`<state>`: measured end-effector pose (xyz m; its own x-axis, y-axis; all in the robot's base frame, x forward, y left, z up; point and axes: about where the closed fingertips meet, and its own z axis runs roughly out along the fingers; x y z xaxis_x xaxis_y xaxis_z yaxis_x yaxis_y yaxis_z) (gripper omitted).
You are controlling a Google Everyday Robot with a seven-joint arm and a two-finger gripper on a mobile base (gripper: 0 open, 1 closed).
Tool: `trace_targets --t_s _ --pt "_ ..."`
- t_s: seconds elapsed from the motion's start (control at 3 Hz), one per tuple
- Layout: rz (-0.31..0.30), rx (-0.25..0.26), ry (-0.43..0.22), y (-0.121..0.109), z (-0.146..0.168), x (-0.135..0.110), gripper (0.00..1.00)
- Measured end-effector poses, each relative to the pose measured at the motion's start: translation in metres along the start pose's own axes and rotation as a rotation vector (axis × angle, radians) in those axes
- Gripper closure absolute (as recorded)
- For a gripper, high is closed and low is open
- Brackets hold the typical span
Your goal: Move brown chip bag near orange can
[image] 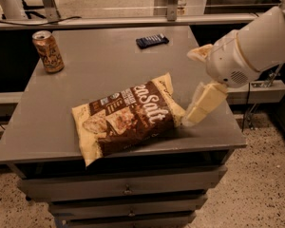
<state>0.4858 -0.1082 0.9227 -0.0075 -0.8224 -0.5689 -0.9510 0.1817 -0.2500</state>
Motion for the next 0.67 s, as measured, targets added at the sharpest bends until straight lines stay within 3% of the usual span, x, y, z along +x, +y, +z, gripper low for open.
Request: trace_targets --t_s 0.33,0.67 --pt "-0.015 -0.027 -0.086 0.003 0.038 -0.017 0.0" --pt "-0.009 -0.064 -0.125 0.014 0.063 -0.027 0.0"
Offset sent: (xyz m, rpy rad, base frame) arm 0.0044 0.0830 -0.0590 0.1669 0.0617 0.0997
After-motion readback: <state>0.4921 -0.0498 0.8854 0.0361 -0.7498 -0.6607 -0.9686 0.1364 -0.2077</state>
